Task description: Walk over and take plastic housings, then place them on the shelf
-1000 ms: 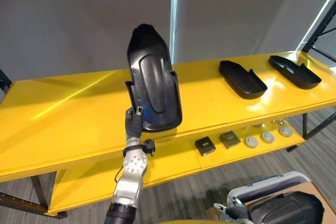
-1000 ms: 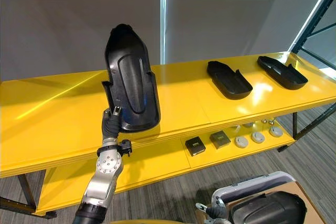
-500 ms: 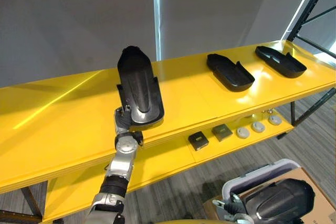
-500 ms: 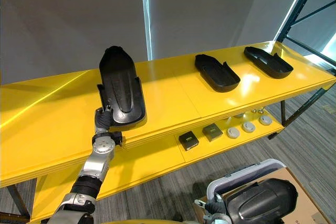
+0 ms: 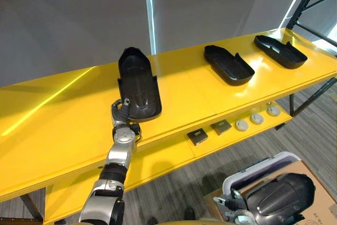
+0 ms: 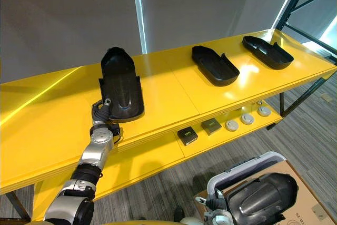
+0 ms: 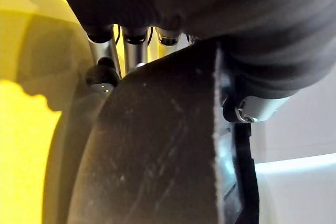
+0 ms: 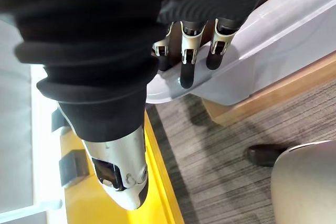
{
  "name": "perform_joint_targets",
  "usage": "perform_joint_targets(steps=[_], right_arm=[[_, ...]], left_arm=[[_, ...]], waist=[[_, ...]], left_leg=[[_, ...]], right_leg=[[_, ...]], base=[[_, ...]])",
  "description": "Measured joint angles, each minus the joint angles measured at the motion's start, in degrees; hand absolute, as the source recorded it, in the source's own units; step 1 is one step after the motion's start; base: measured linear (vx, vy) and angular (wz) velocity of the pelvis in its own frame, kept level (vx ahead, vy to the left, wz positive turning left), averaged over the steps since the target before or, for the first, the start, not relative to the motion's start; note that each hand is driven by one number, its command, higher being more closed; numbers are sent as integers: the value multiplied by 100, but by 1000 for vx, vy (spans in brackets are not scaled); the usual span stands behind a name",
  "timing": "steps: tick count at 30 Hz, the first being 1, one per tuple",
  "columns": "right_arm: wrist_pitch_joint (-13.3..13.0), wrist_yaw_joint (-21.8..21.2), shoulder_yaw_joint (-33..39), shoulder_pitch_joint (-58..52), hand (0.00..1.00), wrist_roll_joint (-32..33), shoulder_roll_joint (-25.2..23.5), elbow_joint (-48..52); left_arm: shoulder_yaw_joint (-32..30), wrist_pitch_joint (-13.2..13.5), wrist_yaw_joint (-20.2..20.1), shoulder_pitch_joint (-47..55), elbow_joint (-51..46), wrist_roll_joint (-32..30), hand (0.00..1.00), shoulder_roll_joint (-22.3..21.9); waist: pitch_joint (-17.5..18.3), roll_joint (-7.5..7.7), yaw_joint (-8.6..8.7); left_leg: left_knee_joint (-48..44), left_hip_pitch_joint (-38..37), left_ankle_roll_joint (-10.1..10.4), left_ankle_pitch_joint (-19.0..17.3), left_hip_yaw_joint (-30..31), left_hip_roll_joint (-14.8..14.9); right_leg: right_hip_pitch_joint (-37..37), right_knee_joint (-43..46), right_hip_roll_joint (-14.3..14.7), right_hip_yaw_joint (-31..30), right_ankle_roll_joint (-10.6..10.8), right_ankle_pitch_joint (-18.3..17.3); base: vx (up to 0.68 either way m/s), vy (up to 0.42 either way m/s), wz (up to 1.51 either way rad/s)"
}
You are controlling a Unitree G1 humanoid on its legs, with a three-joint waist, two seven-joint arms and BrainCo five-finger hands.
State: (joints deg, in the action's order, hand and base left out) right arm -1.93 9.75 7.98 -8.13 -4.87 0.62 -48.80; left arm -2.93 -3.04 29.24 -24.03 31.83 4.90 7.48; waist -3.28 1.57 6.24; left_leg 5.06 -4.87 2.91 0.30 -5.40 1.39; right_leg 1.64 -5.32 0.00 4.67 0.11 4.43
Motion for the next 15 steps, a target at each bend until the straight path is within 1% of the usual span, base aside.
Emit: perform_joint_targets(steps=[3, 5, 7, 9, 15], right_arm=[[2, 2, 0, 6, 0, 0, 0, 0], [7, 5, -2, 26, 0, -4, -1, -1], [7, 8, -1, 34, 0, -3, -1, -1], [16, 10, 1, 40, 0, -4, 0, -2], [46, 18, 4, 56, 0, -3, 22, -2]], left_arm=[[0, 68, 100, -4, 0, 179, 0, -2], [-13, 156, 126, -6, -1, 335, 0, -1], [-10, 241, 144, -30, -3, 437, 0, -26], [-3, 326, 211, -58, -8, 605, 0, -63], [4, 463, 212, -58, -98, 1022, 0, -97]], waist=[[-3, -1, 17], [-7, -3, 70], [-11, -9, 89], [-17, -15, 87], [-46, -36, 82]], left_leg=[[0, 0, 0, 0, 1, -2], [3, 0, 0, 0, 7, -6], [7, 0, 0, 0, 6, -10], [12, 0, 0, 0, 7, -11], [21, 1, 0, 0, 22, -11]], right_leg=[[0, 0, -2, -1, 0, 0], [0, -1, -7, 1, 0, 0], [0, -2, -10, 0, 0, 0], [1, -5, -11, 1, 0, 0], [8, -15, -10, 14, 1, -1]], base=[[-25, 5, 0], [-31, 9, 1], [0, 0, 0], [0, 0, 0], [0, 0, 0]])
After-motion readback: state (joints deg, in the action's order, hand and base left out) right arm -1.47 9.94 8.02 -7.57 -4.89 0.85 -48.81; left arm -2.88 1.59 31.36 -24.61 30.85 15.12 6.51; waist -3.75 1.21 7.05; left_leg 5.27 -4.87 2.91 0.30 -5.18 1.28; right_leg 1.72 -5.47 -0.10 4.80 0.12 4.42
